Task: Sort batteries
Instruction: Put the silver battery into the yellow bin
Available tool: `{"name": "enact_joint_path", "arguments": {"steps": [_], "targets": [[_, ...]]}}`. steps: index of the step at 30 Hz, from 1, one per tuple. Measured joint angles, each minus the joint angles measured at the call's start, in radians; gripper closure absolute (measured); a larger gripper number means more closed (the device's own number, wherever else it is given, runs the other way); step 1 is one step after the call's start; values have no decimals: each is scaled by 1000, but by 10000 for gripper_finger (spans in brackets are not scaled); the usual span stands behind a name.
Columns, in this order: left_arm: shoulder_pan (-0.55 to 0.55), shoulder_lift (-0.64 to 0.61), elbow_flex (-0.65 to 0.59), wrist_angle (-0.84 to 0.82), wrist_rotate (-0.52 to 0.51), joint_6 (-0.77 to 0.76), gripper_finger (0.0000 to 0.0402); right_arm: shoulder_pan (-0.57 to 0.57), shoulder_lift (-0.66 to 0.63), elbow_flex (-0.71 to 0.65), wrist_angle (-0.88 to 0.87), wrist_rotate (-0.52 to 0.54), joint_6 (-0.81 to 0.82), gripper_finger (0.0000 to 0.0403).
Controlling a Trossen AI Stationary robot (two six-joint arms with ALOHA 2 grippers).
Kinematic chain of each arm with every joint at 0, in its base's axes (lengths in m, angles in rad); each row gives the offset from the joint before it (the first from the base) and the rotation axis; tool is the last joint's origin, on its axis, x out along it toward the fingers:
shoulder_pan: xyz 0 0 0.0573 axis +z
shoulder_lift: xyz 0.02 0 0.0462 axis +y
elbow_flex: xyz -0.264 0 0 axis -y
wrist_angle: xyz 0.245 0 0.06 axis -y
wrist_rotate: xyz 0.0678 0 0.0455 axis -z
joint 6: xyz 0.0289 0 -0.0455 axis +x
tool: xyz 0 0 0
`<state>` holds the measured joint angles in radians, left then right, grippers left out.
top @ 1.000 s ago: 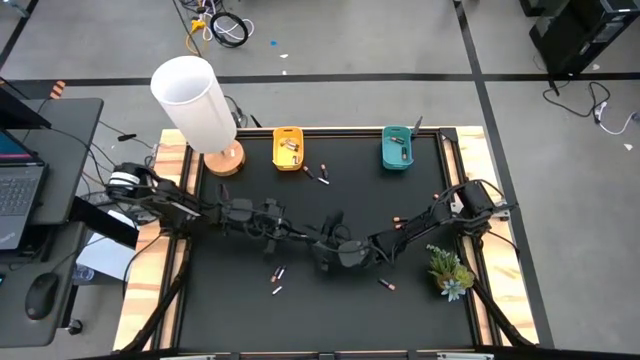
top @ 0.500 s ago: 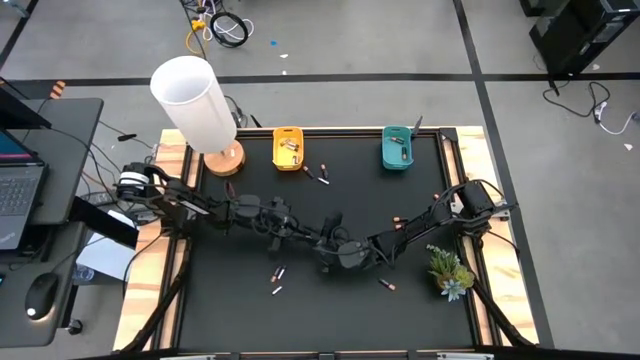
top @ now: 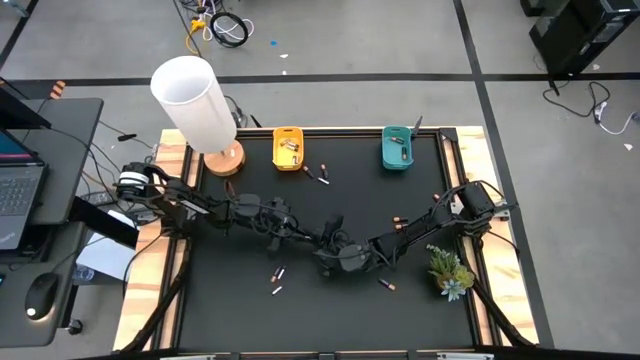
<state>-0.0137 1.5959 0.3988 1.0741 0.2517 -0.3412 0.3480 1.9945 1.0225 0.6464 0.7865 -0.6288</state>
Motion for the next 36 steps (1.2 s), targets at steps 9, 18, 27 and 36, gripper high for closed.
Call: {"name": "enact_joint_path", "arguments": {"steps": [9,18,27,36], "targets": [[-1,0,1,2,-7,0,363,16,0,0,-7,33,5,349],[2,0,-3,-8,-49,6,363,47,0,0,-142,127,141,290],[2,0,-19,-8,-53,18,364,77,0,0,-150,197,153,275],[1,0,-19,-7,-48,16,364,54,0,0,-79,155,113,273]]}}
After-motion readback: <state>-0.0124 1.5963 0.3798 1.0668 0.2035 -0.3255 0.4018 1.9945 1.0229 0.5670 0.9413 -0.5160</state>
